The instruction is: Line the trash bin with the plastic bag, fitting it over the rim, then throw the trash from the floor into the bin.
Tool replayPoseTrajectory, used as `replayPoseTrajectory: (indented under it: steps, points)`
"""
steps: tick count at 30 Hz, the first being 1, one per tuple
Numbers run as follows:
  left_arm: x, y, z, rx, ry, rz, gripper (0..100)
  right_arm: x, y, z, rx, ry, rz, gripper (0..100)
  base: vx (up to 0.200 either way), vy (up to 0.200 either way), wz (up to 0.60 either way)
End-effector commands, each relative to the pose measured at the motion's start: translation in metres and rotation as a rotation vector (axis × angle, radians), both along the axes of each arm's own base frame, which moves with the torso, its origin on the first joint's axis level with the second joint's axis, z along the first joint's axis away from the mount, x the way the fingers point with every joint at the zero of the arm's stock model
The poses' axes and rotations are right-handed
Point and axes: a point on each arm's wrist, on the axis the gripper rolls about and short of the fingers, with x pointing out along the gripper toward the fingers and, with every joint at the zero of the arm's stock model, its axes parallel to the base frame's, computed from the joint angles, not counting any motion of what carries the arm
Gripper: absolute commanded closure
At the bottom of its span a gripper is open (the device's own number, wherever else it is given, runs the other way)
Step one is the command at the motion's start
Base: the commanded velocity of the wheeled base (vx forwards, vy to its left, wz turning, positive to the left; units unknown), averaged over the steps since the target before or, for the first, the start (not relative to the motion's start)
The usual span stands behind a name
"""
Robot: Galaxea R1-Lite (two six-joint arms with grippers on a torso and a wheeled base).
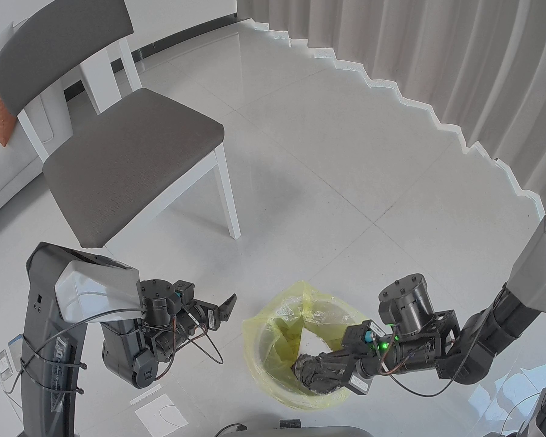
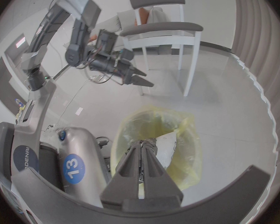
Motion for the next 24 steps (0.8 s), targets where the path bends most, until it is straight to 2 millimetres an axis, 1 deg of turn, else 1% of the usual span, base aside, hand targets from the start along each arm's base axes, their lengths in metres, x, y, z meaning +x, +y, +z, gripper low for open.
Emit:
replayPoseTrajectory:
  steps: [1, 4, 8, 9, 11, 13, 14, 17, 20, 24]
  points:
    - [0.0, 0.001, -0.003, -0.003, -0.004, 0.002, 0, -0.016, 0.001, -0.008, -0.025, 0.026, 0.035, 100, 0.0, 0.0, 0.0]
    - [0.001, 0.001, -0.004, -0.001, -0.001, 0.003, 0, -0.016, 0.0, -0.013, -0.036, 0.039, 0.032, 100, 0.0, 0.0, 0.0]
    - [0.0, 0.001, -0.005, 0.002, 0.003, 0.003, 0, -0.003, 0.0, -0.019, -0.026, 0.036, 0.007, 100, 0.0, 0.0, 0.0]
    - [0.0, 0.001, -0.006, 0.002, 0.005, 0.003, 0, 0.007, -0.001, -0.023, -0.02, 0.031, -0.014, 100, 0.0, 0.0, 0.0]
    - [0.0, 0.001, -0.006, 0.002, 0.003, 0.003, 0, 0.02, 0.0, -0.028, -0.011, 0.021, -0.035, 100, 0.0, 0.0, 0.0]
    - [0.0, 0.002, -0.006, 0.001, 0.005, 0.005, 0, 0.029, 0.001, -0.031, -0.005, 0.013, -0.05, 100, 0.0, 0.0, 0.0]
    - [0.0, 0.002, -0.006, 0.001, 0.007, 0.007, 0, 0.038, 0.001, -0.032, 0.0, 0.005, -0.063, 100, 0.0, 0.0, 0.0]
    - [0.0, 0.003, -0.009, 0.003, 0.012, 0.008, 0, 0.051, 0.004, -0.036, 0.008, -0.01, -0.079, 100, 0.0, 0.0, 0.0]
    - [0.001, 0.003, -0.01, 0.003, 0.016, 0.01, 0, 0.06, 0.008, -0.042, 0.004, -0.024, -0.089, 100, 0.0, 0.0, 0.0]
    - [0.001, 0.008, -0.01, 0.003, 0.019, 0.024, 0, 0.063, 0.012, -0.046, 0.014, -0.058, -0.088, 100, 0.0, 0.0, 0.0]
